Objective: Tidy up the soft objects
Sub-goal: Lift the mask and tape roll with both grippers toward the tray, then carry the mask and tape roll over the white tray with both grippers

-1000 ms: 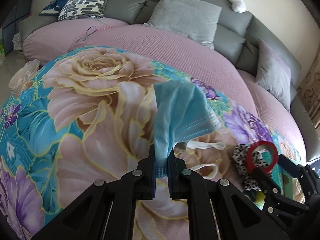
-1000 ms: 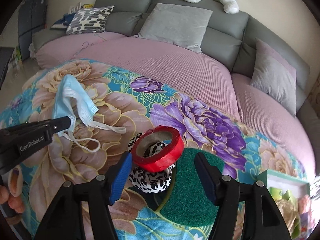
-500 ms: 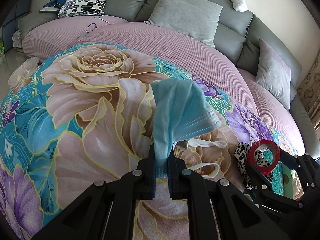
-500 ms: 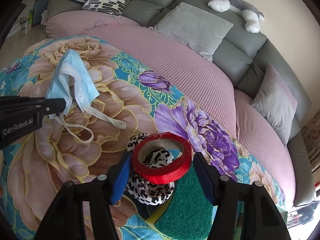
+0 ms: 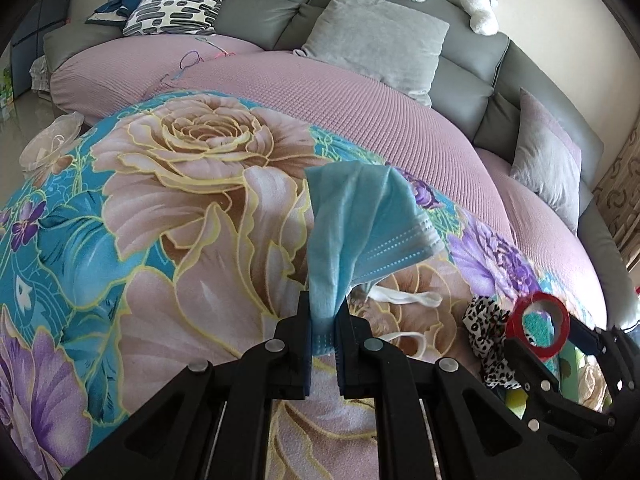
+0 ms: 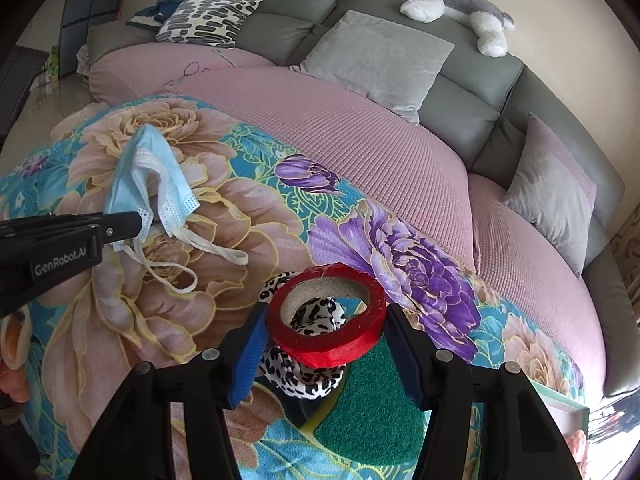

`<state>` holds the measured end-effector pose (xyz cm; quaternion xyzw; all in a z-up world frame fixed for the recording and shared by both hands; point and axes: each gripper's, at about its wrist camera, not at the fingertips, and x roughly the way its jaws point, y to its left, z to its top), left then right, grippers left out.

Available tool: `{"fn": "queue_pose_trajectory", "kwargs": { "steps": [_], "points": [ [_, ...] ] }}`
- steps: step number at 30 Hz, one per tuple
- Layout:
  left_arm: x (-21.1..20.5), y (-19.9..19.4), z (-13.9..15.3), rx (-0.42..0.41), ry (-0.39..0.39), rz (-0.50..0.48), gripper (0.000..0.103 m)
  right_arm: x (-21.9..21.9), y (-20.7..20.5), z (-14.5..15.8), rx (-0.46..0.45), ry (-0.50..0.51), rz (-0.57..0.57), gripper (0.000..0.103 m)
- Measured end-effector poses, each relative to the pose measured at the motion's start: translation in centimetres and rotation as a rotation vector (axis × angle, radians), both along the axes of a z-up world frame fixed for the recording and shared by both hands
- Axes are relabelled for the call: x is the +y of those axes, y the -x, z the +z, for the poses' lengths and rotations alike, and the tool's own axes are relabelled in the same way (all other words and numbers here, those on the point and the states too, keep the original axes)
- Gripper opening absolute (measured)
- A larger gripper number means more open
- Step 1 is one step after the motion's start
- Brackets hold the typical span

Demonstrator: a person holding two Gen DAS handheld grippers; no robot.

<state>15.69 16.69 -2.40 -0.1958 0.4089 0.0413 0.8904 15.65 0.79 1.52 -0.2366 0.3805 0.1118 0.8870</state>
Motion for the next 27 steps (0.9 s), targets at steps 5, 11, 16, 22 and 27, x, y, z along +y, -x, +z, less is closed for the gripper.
{"fn": "queue_pose_trajectory", "kwargs": {
  "steps": [5,11,16,22,27],
  "points": [
    [-0.6,0.1,1.0,-0.020,-0.042,-0.016,0.009,-1.1,1.0,1.1,0.007,-0.051,-0.029,0.061],
    [-1.4,0.7,2.8,-0.046,-0.087,-0.032,0.009,-4.0,2.3,2.7,-0.001,-0.106,-0.101,0.061],
    [-2.6,1.4,4.8,-0.067,-0.133,-0.047,0.009,-7.3,3.5,4.0,0.002,-0.164,-0.195,0.061],
    [-6.2,2.5,8.0,-0.128,-0.167,-0.116,0.009,-11.4,5.3,5.5,-0.007,-0.226,-0.300,0.061],
    [-12.3,3.4,10.1,-0.174,-0.194,-0.260,0.009,-15.5,7.1,6.4,-0.027,-0.262,-0.404,0.061]
  ]
}}
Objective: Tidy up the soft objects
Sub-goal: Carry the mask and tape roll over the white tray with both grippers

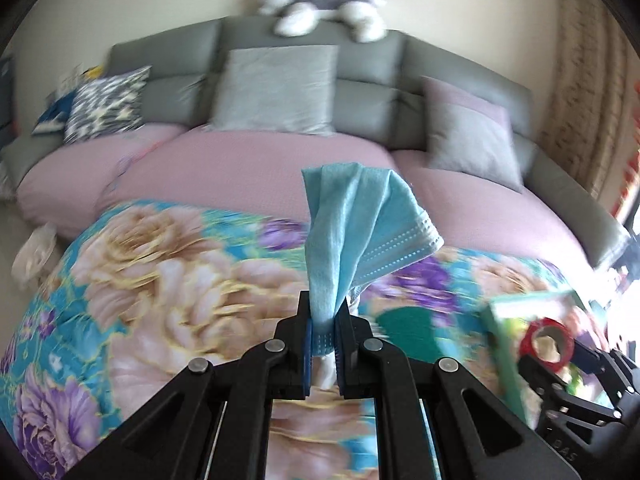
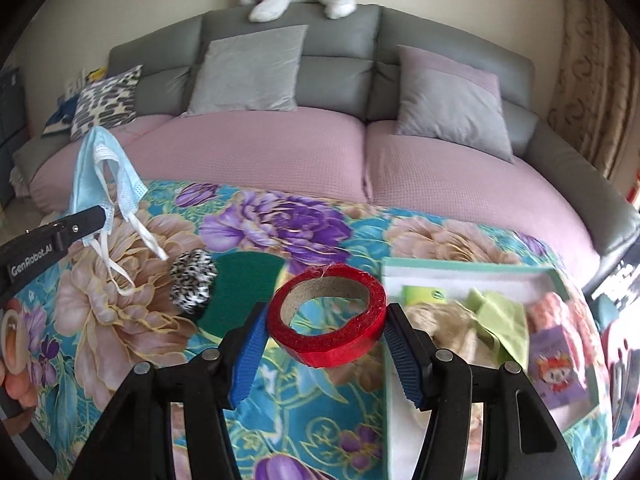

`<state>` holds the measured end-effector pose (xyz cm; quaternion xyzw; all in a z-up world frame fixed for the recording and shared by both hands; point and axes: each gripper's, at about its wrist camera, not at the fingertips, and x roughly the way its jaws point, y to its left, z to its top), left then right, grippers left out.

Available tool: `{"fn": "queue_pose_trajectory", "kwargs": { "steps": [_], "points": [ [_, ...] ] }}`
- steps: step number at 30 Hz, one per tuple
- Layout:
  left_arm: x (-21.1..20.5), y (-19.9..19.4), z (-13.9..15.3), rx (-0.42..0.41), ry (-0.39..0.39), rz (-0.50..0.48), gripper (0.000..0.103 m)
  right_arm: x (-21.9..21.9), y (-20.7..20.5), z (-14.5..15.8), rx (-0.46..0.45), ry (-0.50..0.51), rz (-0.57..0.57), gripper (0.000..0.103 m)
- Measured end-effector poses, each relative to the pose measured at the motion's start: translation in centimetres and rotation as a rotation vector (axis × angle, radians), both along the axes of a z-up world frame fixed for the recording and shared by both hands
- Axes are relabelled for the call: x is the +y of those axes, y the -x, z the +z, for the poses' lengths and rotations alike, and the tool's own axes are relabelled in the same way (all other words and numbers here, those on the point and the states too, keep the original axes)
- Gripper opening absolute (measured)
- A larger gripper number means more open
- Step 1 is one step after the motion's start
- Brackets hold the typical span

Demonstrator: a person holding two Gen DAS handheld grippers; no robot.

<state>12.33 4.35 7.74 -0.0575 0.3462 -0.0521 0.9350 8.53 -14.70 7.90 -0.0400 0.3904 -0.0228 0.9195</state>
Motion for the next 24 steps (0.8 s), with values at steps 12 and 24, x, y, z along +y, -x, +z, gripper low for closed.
{"fn": "queue_pose_trajectory", "kwargs": {
  "steps": [12,24],
  "points": [
    [-13.7,1.7,1.9,-0.038,-0.049,-0.273,0.009,-12.0,2.4,0.9,-0.056,-0.080,-0.230,0.061],
    [-23.9,-0.9,-0.8,0.019,-0.144,-0.365,0.009,-19.4,2.4,-0.6,-0.091,-0.149,-0.311,0.061]
  ]
}}
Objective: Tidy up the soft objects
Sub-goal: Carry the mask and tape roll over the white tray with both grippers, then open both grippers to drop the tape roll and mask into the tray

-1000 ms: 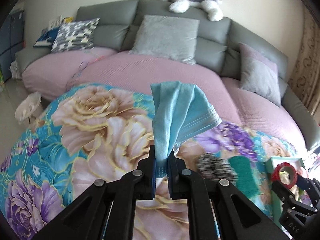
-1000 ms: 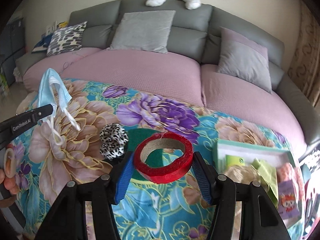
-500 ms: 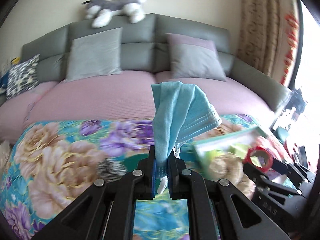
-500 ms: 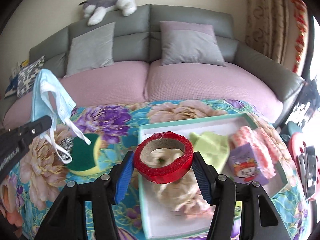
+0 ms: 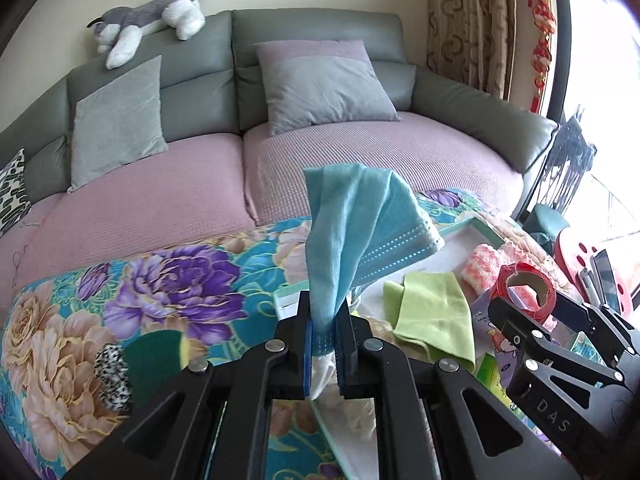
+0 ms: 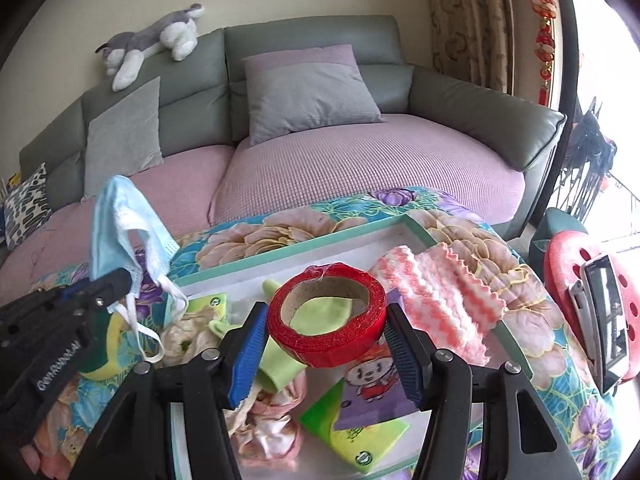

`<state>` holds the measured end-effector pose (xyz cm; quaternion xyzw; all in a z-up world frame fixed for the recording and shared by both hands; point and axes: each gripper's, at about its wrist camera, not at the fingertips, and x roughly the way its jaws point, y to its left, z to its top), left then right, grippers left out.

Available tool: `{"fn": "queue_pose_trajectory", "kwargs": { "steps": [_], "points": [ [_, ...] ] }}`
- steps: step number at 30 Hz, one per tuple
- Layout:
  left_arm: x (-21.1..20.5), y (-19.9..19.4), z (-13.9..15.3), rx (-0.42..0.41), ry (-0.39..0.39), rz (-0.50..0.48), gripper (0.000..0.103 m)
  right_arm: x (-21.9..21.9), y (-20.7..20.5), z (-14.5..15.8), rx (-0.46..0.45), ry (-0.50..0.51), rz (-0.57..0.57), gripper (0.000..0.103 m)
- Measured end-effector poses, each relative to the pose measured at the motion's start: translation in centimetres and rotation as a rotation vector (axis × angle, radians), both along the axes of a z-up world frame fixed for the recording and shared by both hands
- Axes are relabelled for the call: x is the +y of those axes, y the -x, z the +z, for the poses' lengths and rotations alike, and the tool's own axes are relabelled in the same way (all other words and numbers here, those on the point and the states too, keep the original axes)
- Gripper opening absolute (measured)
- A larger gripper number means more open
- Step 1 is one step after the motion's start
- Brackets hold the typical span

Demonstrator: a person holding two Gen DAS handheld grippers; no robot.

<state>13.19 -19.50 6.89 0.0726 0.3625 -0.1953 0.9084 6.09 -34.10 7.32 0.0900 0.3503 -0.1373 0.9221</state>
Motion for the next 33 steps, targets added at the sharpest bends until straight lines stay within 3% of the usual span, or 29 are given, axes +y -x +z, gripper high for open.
{"fn": "queue_pose_trajectory", "kwargs": {
  "steps": [10,19,29,31,33],
  "points": [
    [-4.5,-0.9,-2.2,0.038,-0.072,-0.041,0.009,-2.4,-0.3,-1.5,0.013,-0.035,-0.015,0.061],
    [-6.5,-2.0,-6.2,0.139,-0.148,-0.063,0.010,-3.5,-0.8,-3.2,0.060,-0.070,-0.024,0.061],
    [-7.1,-1.8,-6.3,0.135,-0.167,-0.084,0.011,-3.7,-1.2,-4.0,0.095,-0.061,-0.035,0.061],
    [-6.8,-1.7,-6.1,0.136,-0.165,-0.081,0.013,-3.8,-1.1,-3.9,0.098,-0.057,-0.045,0.062],
    [-6.6,-1.6,-5.8,0.129,-0.168,-0.078,0.034,-4.1,-1.0,-3.8,0.101,-0.058,-0.049,0.062]
  ]
}}
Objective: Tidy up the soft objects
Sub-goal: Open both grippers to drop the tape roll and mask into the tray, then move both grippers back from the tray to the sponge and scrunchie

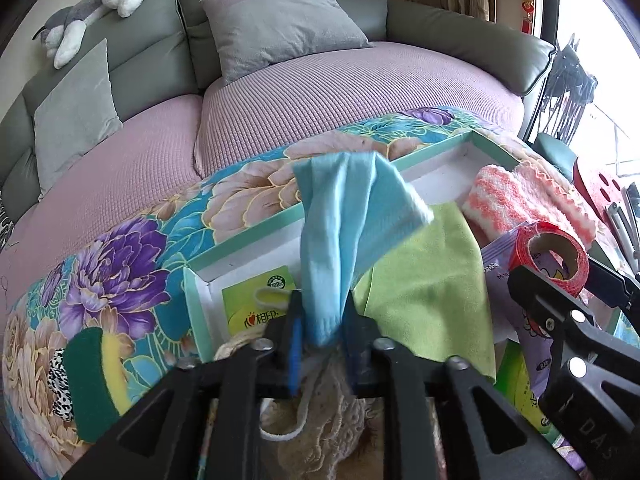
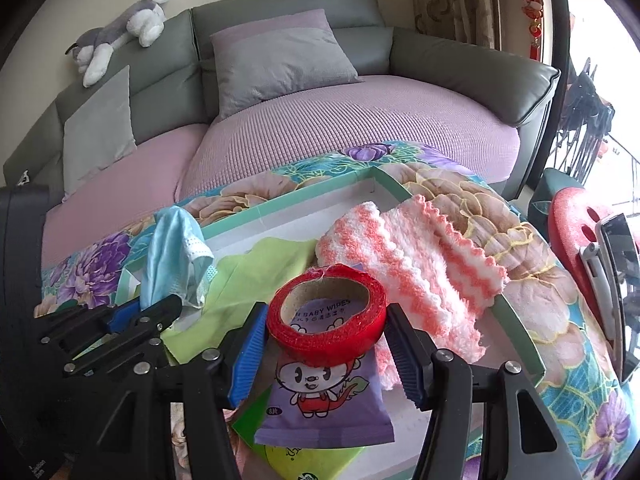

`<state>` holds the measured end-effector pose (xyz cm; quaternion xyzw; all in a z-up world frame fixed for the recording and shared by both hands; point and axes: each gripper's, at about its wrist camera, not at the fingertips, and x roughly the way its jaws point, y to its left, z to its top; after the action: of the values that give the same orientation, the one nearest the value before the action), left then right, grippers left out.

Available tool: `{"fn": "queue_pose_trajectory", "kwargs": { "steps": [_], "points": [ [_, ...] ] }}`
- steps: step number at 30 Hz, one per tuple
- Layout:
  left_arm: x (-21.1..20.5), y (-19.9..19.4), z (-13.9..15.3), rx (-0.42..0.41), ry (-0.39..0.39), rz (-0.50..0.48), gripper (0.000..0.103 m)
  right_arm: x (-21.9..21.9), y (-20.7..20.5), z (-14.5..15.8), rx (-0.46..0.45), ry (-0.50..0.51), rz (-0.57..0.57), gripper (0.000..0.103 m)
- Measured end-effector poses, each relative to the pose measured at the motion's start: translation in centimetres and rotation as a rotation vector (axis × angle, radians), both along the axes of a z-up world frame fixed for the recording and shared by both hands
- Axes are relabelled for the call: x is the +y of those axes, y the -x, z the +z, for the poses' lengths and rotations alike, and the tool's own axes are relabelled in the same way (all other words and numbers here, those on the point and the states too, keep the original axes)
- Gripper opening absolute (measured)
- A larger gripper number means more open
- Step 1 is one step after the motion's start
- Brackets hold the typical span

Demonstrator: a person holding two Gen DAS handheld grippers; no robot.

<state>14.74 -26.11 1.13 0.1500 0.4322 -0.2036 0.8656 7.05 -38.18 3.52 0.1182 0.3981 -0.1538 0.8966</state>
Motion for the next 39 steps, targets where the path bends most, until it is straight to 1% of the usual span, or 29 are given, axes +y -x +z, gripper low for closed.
{"fn": "queue_pose_trajectory", "kwargs": {
  "steps": [1,2,3,5,6,8,10,11,12,14,15,17,18,22,27,31,34,37,39],
  "points": [
    [0.1,0.1,0.2,-0.008,0.004,0.001,0.042,-0.1,0.1,0.1,0.002,-0.001,0.001,0.062],
    [0.3,0.4,0.6,-0.019,0.012,0.003,0.054,-0.1,0.2,0.3,-0.001,0.003,-0.002,0.062],
    [0.6,0.6,1.0,-0.028,0.020,0.004,0.057,-0.3,0.4,0.6,-0.008,0.006,-0.009,0.063],
    [1.1,1.0,1.6,-0.040,0.028,0.007,0.057,-0.4,0.8,1.0,-0.019,0.005,-0.013,0.064],
    [1.5,1.2,1.9,-0.045,0.036,0.008,0.057,-0.4,0.9,1.2,-0.020,0.003,-0.011,0.067],
    [2.3,1.5,2.7,-0.060,0.040,0.021,0.058,-0.4,1.1,1.5,-0.019,0.010,-0.012,0.068],
    [3.0,1.7,3.4,-0.076,0.050,0.038,0.063,-0.4,1.2,1.7,-0.014,0.016,-0.019,0.069],
    [3.4,1.7,3.8,-0.083,0.055,0.047,0.070,-0.4,1.2,1.8,-0.010,0.018,-0.020,0.069],
    [3.8,1.8,4.1,-0.091,0.058,0.055,0.077,-0.4,1.3,1.9,-0.004,0.019,-0.020,0.076],
    [4.7,2.1,4.5,-0.110,0.058,0.079,0.083,-0.3,1.5,2.1,0.004,0.029,-0.022,0.088],
    [5.1,2.0,4.6,-0.115,0.053,0.094,0.087,-0.2,1.6,2.2,0.006,0.036,-0.026,0.093],
    [5.9,1.9,4.4,-0.111,0.040,0.127,0.090,-0.1,2.0,2.5,0.009,0.047,-0.037,0.099],
    [6.3,1.9,4.1,-0.105,0.036,0.140,0.090,-0.1,2.2,2.6,0.010,0.048,-0.041,0.103],
    [8.3,1.4,2.6,-0.043,0.033,0.199,0.091,0.5,3.0,2.9,0.026,0.050,-0.045,0.103],
    [11.1,1.8,1.5,0.029,0.097,0.259,0.091,2.1,3.6,2.5,0.049,0.037,-0.015,0.103],
    [12.5,2.6,1.3,0.035,0.101,0.285,0.091,3.3,3.3,2.2,0.069,0.035,0.006,0.103],
    [13.8,3.2,1.2,0.036,0.109,0.307,0.091,4.2,3.1,2.5,0.058,0.027,0.013,0.103],
    [15.4,3.7,1.3,0.021,0.118,0.336,0.091,5.4,2.6,2.6,0.049,0.006,0.037,0.103],
    [16.6,3.8,1.4,0.011,0.131,0.361,0.092,6.6,2.2,2.6,0.050,0.001,0.072,0.103]
  ]
}}
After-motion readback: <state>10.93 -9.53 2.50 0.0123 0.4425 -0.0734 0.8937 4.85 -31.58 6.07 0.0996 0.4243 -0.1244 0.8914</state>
